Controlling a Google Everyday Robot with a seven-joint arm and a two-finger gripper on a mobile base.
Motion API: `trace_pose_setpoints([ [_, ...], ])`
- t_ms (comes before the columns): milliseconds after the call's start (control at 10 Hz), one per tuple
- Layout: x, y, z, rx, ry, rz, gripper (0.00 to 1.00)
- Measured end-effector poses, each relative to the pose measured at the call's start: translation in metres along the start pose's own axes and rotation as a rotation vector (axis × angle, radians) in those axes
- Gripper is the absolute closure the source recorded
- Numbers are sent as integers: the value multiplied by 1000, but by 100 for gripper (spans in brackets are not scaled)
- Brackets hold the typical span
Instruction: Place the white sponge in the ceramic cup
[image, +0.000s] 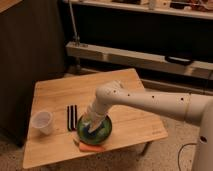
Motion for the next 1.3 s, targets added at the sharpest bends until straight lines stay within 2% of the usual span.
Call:
trace_pose_setpoints([
  [200, 2, 4, 15, -57, 11, -45, 54],
  [300, 5, 8, 16, -76, 21, -44, 61],
  [400, 8, 11, 16, -86, 27, -36, 66],
  [500, 13, 14, 14, -85, 37, -22, 65],
  [700, 18, 17, 12, -80, 47, -6, 50],
  [800, 20, 17, 12, -81, 51, -5, 35],
  [900, 21, 17, 12, -80, 51, -2, 26],
  [1000, 22, 18, 13, -83, 52, 0, 22],
  [1300, 23, 18, 23, -91, 55, -8, 20],
])
